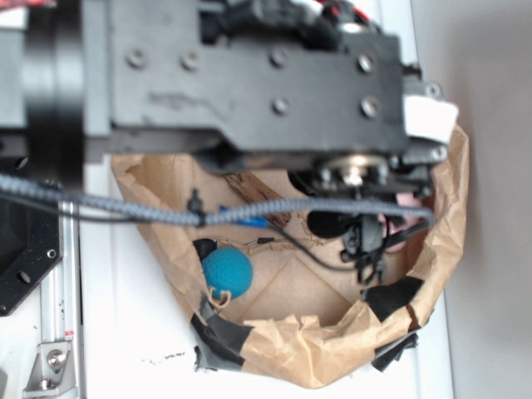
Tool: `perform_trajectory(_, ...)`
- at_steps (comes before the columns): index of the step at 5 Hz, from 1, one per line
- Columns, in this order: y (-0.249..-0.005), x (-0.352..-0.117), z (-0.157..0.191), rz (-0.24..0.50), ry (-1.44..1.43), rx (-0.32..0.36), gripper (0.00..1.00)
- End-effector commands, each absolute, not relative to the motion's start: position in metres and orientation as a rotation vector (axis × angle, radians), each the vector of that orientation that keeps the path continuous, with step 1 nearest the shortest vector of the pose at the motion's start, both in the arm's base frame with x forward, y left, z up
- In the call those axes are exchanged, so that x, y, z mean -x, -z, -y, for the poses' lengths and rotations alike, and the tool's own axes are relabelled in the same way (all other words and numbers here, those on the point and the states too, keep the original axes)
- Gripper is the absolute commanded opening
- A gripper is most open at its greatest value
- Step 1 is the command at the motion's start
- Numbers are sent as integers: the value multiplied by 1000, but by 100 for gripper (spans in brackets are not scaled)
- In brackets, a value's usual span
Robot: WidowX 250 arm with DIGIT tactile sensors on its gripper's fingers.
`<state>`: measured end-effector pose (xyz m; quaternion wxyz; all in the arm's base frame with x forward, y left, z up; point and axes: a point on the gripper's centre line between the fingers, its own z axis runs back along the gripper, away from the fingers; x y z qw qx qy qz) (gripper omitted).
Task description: Grab the shell.
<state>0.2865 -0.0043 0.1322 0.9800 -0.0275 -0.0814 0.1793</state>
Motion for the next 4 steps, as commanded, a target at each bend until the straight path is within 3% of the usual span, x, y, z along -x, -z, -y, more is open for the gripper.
perform_trajectory(1, -88, -289, 8, 320, -649, 34, 100)
perform_trajectory(3, -65, -319, 7, 286, -654, 61, 100)
perform_trajectory(4, -46, -317, 2, 245, -632, 31, 100)
